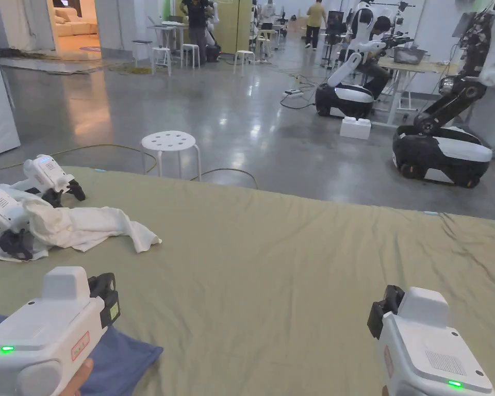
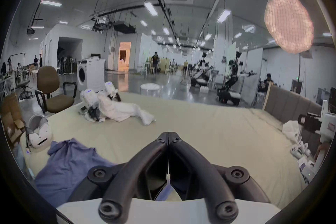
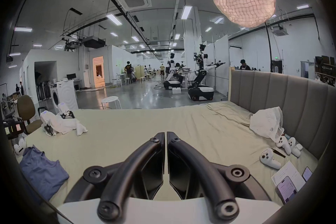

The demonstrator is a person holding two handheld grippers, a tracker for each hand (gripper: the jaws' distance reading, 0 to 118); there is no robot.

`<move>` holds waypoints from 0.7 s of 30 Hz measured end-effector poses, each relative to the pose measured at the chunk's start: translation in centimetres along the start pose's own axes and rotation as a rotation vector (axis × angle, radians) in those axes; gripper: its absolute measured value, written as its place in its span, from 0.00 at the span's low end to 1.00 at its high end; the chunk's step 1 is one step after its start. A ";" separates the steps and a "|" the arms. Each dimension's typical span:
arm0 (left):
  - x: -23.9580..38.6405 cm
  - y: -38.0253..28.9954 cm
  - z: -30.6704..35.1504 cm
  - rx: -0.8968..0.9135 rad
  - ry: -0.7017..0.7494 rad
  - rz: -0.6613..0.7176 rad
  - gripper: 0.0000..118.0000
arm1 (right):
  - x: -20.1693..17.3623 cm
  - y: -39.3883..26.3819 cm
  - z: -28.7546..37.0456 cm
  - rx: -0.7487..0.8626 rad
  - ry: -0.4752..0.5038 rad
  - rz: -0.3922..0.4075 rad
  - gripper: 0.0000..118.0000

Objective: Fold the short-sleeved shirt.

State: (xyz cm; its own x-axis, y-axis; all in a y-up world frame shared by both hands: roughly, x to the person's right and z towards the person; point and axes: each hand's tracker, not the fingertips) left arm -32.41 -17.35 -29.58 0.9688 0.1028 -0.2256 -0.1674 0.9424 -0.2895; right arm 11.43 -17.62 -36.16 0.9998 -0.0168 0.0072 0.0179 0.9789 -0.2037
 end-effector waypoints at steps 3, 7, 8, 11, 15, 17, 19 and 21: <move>-4.2 -0.6 0.4 -0.098 0.045 -0.013 0.00 | -0.9 -0.8 -0.5 -0.020 0.020 0.028 0.01; -9.3 -1.9 1.1 -0.239 0.130 -0.012 0.00 | -1.9 -2.0 -1.2 -0.060 0.045 0.053 0.01; -10.7 -2.4 1.0 -0.299 0.149 -0.015 0.00 | -2.1 -2.3 -1.1 -0.069 0.049 0.056 0.01; -13.8 -3.9 0.6 -0.442 0.151 0.010 0.01 | -2.7 -3.2 -1.5 -0.103 0.061 0.069 0.01; -16.5 -6.8 -0.9 -0.595 0.160 0.099 0.59 | -3.4 -4.3 -1.6 -0.139 0.070 0.088 0.01; -17.7 -8.8 -2.5 -0.659 0.202 0.115 0.83 | -3.6 -4.7 -1.6 -0.154 0.075 0.091 0.01; -18.2 -10.3 -3.6 -0.697 0.221 0.145 0.83 | -3.8 -5.1 -1.6 -0.168 0.078 0.098 0.01; -18.3 -11.7 -4.3 -0.731 0.221 0.146 0.78 | -4.5 -4.8 -0.6 -0.173 0.080 0.108 0.01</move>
State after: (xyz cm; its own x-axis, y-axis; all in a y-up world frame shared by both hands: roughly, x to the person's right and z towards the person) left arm -48.93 -31.61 -26.11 0.8816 0.0716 -0.4665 -0.4429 0.4670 -0.7653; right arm 6.81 -22.39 -35.80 0.9930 0.0635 -0.1001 -0.0959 0.9266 -0.3637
